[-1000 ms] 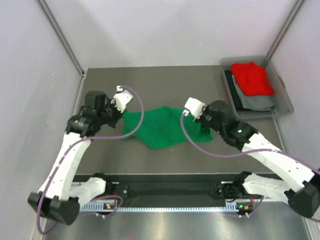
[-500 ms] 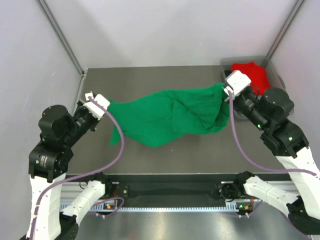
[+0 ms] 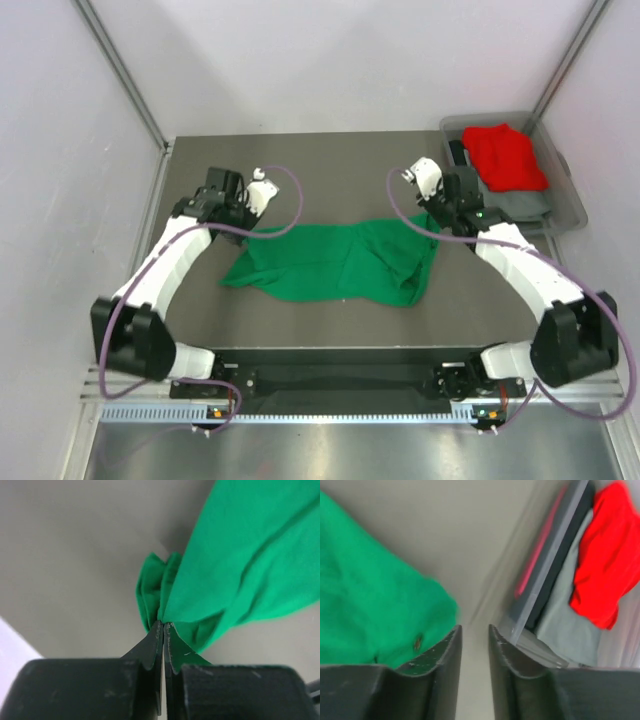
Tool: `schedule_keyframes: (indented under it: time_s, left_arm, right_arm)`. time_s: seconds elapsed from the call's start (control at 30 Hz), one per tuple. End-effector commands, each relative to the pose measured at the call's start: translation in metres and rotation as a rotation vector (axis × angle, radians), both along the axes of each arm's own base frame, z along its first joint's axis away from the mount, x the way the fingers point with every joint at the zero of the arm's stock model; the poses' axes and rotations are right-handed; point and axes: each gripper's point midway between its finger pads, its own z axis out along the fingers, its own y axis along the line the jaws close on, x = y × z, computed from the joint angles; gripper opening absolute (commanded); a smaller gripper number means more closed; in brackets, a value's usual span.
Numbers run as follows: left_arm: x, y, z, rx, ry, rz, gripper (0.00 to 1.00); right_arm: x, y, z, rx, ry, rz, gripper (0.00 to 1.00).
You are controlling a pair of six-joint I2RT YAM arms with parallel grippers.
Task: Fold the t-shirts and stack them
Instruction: Flatten the tshirt out
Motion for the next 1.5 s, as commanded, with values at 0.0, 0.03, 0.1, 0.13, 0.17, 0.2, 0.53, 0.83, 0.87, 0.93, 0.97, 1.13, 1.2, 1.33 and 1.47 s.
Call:
schedule_keyframes:
  time_s: [0.0,0.03,0.1,0.13,0.17,0.2,0.53,0.83,0.87,0.93,0.97,1.13,1.2,1.33,1.47]
  left_arm:
    - [0.029,-0.01,0.025,-0.083,-0.03,0.101,0.0]
    - [0.025,-0.013,0.019,-0.104,-0.008,0.109,0.0]
    - [0.019,-0.023,0.015,-0.154,-0.001,0.088,0.0]
    - [0.016,-0.025,0.002,-0.167,0.008,0.095,0.0]
    - [0.014,-0.027,-0.001,-0.177,0.004,0.094,0.0]
    - [0.012,-0.028,-0.003,-0.189,0.003,0.105,0.0]
    - [-0.013,-0.025,-0.022,-0.21,0.003,0.105,0.0]
    - [-0.018,-0.018,-0.03,-0.229,0.007,0.127,0.0]
    - [-0.017,-0.018,-0.029,-0.229,0.004,0.127,0.0]
    - [-0.017,-0.018,-0.028,-0.232,0.002,0.13,0.0]
    - [-0.017,-0.018,-0.028,-0.236,0.002,0.129,0.0]
    - [-0.017,-0.018,-0.026,-0.247,-0.004,0.136,0.0]
    - [-0.018,-0.017,-0.024,-0.251,-0.008,0.138,0.0]
    - [-0.017,-0.015,-0.022,-0.258,-0.016,0.144,0.0]
    - [-0.02,-0.013,-0.022,-0.261,-0.019,0.147,0.0]
  right_arm:
    - [0.022,0.003,0.071,0.157,-0.187,-0.024,0.41]
    - [0.014,0.016,0.067,0.179,-0.172,0.043,0.47]
    - [-0.007,0.047,0.063,0.226,-0.134,0.205,0.6]
    - [-0.018,0.066,0.051,0.219,-0.102,0.266,0.61]
    - [-0.023,0.076,0.034,0.216,-0.049,0.303,0.61]
    - [-0.027,0.085,0.023,0.223,-0.006,0.339,0.62]
    - [-0.008,0.136,-0.053,0.293,0.3,0.452,0.61]
    - [-0.005,0.172,-0.068,0.332,0.371,0.532,0.67]
    - [-0.006,0.173,-0.075,0.328,0.394,0.529,0.68]
    - [-0.007,0.179,-0.078,0.333,0.412,0.541,0.68]
    - [-0.01,0.182,-0.086,0.341,0.443,0.546,0.68]
    - [-0.016,0.191,-0.102,0.348,0.51,0.564,0.68]
    - [-0.017,0.193,-0.105,0.343,0.516,0.567,0.67]
    - [-0.016,0.193,-0.111,0.33,0.534,0.56,0.66]
    - [-0.016,0.196,-0.121,0.323,0.568,0.56,0.6]
